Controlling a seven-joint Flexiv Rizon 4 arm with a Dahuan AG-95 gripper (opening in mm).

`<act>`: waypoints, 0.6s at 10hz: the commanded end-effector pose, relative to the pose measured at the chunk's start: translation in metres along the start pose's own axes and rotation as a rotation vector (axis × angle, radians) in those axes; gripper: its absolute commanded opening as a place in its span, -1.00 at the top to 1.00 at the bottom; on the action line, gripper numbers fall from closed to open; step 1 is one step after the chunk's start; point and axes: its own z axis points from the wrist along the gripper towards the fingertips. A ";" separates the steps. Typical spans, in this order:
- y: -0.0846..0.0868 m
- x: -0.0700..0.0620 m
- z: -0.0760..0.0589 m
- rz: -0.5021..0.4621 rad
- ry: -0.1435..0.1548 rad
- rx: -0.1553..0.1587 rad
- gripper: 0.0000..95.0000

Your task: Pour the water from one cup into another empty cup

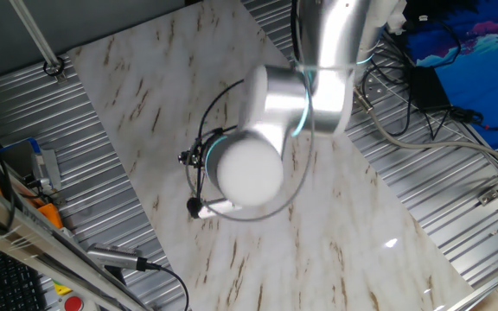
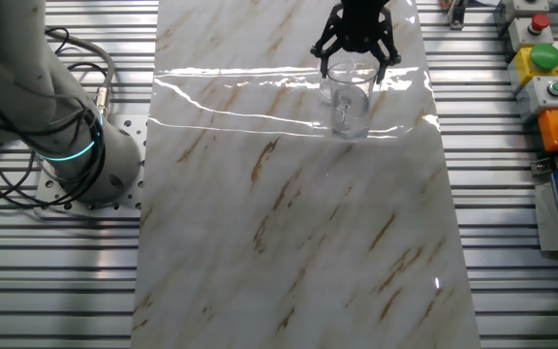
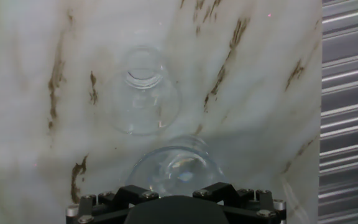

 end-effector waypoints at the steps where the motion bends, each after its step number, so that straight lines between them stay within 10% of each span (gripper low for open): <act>1: 0.001 0.001 0.000 -0.004 0.030 0.009 1.00; 6: 0.000 -0.001 0.000 0.009 0.149 0.029 1.00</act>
